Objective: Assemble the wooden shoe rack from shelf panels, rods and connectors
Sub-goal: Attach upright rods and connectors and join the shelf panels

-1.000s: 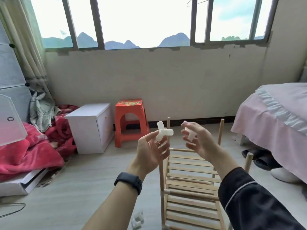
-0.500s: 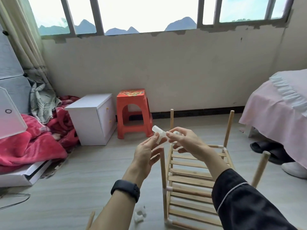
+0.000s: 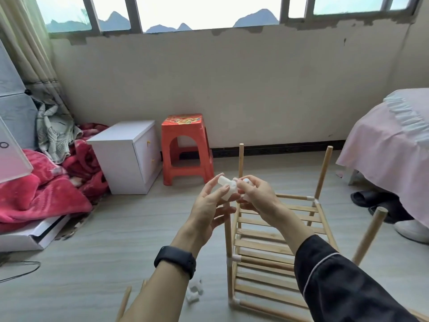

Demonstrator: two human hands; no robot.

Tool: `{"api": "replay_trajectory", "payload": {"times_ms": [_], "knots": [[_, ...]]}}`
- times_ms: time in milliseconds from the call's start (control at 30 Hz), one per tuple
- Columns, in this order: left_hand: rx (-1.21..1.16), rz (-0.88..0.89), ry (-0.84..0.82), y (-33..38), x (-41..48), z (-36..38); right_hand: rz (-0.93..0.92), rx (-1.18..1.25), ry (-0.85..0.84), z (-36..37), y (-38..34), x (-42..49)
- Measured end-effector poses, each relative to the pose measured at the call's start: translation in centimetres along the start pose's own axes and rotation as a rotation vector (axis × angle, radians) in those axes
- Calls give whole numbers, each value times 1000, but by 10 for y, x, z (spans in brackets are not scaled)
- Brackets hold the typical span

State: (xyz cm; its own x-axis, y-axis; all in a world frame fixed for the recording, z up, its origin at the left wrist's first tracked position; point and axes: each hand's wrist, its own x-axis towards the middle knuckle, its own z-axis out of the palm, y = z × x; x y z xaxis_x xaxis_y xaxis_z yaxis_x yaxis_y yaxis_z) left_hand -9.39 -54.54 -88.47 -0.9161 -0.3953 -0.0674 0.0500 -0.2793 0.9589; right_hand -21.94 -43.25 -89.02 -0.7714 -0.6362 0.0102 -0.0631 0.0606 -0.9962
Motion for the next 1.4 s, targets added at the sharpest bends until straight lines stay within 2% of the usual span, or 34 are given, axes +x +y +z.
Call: {"api": "replay_trajectory", "payload": {"times_ms": [233,367,500,800,933,1067,1400], "knots": [[168,37,50,3,9,-6,95,-29,-172,-9,-8,-10],[273,46,109,5,17,-4,88,-34,-220,-9,-11,-14],[257,61,197,6,23,-6,53,-76,-168,-4,-14,-14],[144,65,222,4,26,-14,92,-48,-89,4,-13,-13],[200,33,204,0,22,-14,82,-101,-48,4,-11,-14],[198,24,95,-4,17,-15,90,-153,-17,0,-8,-17],[230,1,11,-15,11,-8,111,-223,-43,-4,-4,-29]]}}
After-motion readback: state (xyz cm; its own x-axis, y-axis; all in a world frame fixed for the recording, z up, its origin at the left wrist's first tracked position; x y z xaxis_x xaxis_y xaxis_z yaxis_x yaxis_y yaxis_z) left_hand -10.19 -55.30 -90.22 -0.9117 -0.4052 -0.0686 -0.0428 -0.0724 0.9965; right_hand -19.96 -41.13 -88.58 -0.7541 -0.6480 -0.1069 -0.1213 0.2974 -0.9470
